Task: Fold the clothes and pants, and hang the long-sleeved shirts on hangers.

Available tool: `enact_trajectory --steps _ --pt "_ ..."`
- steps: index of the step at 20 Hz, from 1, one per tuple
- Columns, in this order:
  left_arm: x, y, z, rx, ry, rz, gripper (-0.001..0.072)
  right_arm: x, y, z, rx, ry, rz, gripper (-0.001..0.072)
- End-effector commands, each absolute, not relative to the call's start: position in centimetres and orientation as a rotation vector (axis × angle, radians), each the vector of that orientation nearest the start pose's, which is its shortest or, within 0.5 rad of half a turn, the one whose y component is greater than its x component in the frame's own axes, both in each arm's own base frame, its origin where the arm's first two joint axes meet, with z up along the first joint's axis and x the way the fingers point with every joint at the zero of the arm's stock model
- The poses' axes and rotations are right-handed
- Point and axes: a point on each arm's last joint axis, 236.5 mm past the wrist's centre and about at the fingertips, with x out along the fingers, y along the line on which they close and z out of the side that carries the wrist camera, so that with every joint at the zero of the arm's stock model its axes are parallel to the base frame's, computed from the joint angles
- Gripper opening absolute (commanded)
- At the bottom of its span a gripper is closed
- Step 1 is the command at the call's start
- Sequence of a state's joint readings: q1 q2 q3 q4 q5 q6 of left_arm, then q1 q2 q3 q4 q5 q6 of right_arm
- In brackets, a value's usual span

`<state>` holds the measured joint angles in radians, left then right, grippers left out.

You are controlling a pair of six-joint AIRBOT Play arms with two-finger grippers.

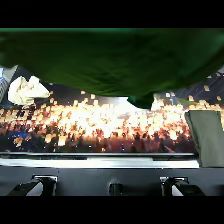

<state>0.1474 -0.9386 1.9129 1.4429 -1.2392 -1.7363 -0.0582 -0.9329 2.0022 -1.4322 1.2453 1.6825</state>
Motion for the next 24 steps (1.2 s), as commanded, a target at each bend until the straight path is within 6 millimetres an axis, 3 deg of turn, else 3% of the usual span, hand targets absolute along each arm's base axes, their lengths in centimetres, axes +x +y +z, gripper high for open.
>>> enact_trajectory --steps 1,3,5,7,9,11,13,16,18,20,24 --pt "26.2 4.2 46.2 -0.197 0.208 0.181 0.0012 24.5 1.0 49.2 0.2 0.126 0.034 0.003" --pt "25.6 4.1 45.9 -0.227 0.222 0.185 0.0012 24.2 1.3 48.8 0.218 0.146 0.042 0.003" --pt "26.8 4.3 45.1 -0.242 0.249 0.19 0.0012 25.5 1.2 48.8 0.234 0.144 0.04 0.003" --pt "29.5 4.7 42.5 -0.249 0.33 0.198 0.0012 29.2 1.4 47.9 0.268 0.173 0.052 0.003" --pt "33.4 5.2 37.9 -0.258 0.465 0.21 0.0012 34.9 2.9 45.3 0.315 0.254 0.116 0.003" --pt "37.7 5.8 32.0 -0.267 0.622 0.22 0.0012 41.9 4.0 39.8 0.374 0.394 0.154 0.0031" --pt "42.3 6.3 25.7 -0.271 0.765 0.231 0.0012 48.4 4.1 32.7 0.412 0.538 0.145 0.0031" --pt "49.4 6.8 16.9 -0.264 0.872 0.233 0.0011 55.4 5.2 20.9 0.476 0.743 0.15 0.0031" --pt "53.4 6.6 11.9 -0.261 0.889 0.221 0.0012 58.4 6.8 14.2 0.457 0.829 0.16 0.0031" --pt "55.9 5.9 7.5 -0.261 0.917 0.21 0.0012 60.2 9.3 8.9 0.431 0.881 0.18 0.0032" --pt "56.7 4.2 0.4 -0.271 1.034 0.209 0.0013 61.4 12.1 1.4 0.395 0.964 0.151 0.0033"
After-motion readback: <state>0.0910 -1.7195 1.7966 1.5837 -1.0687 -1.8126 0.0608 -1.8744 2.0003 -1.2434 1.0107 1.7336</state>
